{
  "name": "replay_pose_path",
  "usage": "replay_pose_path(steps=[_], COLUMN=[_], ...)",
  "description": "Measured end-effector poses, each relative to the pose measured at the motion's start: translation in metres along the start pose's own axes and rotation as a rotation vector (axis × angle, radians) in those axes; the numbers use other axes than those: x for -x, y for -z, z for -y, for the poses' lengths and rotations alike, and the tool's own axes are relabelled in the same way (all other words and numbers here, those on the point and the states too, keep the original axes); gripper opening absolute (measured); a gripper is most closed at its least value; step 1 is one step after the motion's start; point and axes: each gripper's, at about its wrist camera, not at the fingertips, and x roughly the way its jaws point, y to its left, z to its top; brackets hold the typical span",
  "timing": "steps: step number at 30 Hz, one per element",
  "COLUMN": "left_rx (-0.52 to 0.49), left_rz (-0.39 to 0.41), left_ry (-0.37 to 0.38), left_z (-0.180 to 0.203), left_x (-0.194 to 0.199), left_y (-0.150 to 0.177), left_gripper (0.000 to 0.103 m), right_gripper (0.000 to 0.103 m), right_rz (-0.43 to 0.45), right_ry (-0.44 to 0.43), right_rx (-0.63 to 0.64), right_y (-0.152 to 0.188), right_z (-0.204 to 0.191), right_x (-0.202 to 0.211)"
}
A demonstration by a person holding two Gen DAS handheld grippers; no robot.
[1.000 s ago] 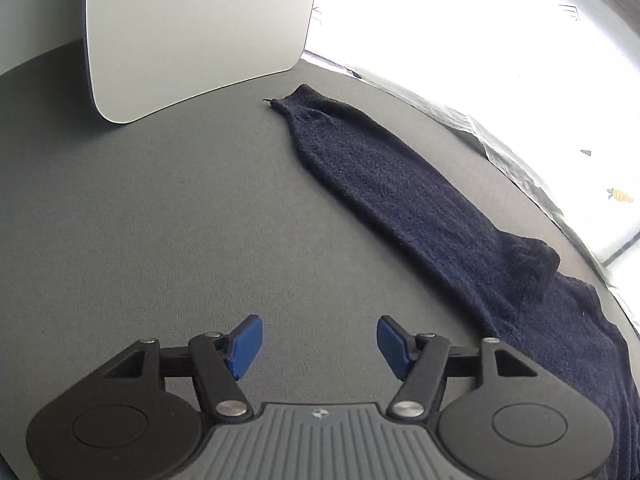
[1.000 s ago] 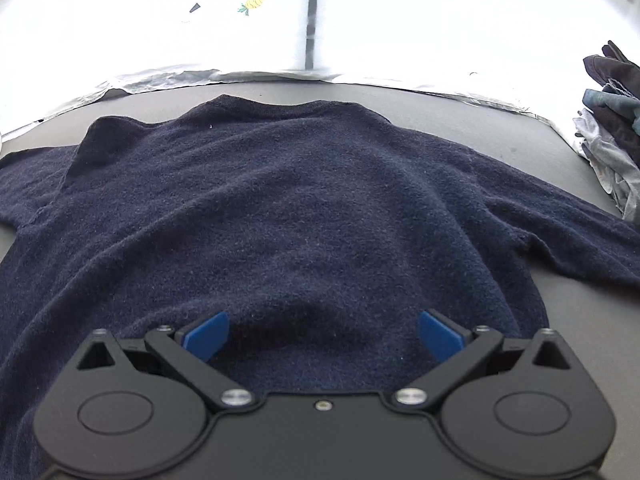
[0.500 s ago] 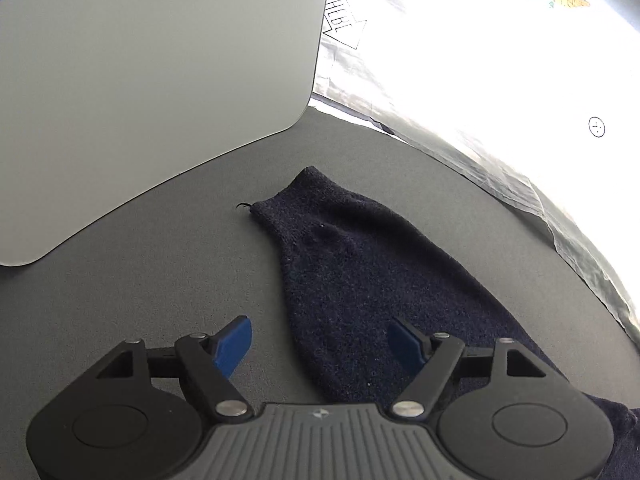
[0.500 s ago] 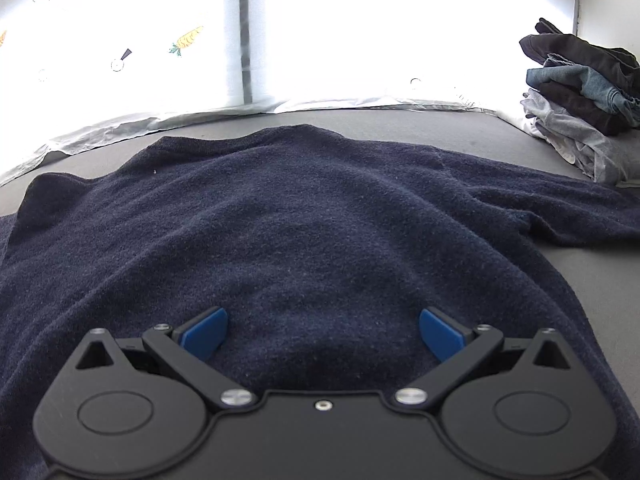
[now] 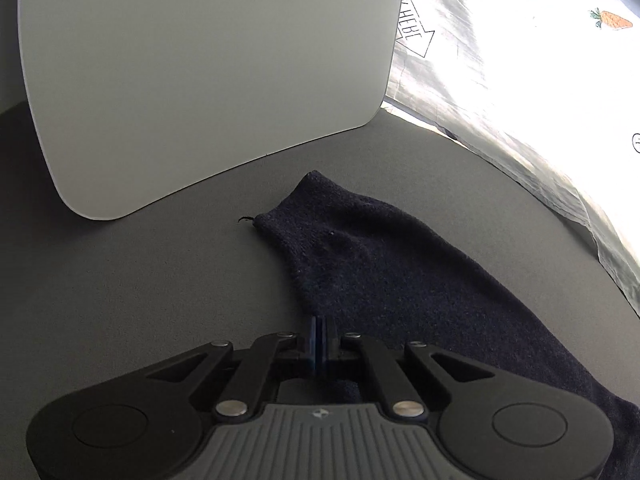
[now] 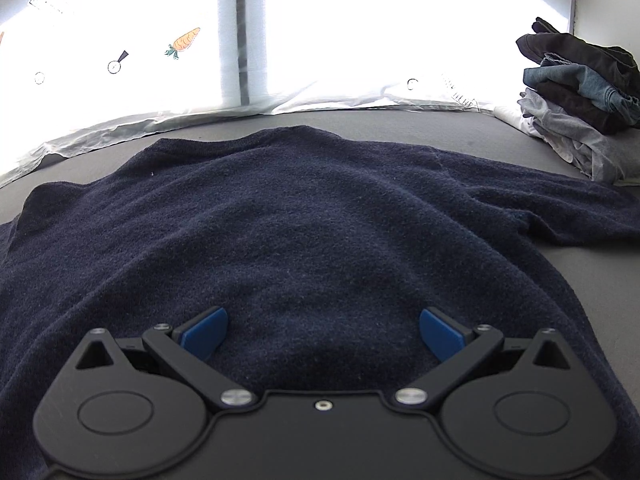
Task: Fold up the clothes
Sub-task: 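Grasp the sweater sleeve cuff with the left gripper and fold it onto the body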
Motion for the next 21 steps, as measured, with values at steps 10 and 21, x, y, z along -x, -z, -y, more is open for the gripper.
replay_pose_path(steps=[10, 21], left_rx=[0.0, -0.188], left_rz=[-0.036, 0.023], left_ry=[0.02, 0.103], left_z=[-0.019, 0.046], left_x=[-0.003, 0.023], left_y=[0.01, -0.012], left_gripper=[0.003, 0.002], right_gripper=[0.103, 0.103], right_rz=[0.001, 0.004], right_ry=[-0.002, -0.006], right_rx=[-0.002, -0.007], right_y=[0.0, 0.001], right_z=[0.001, 0.002], right_x=[-0.001, -0.002])
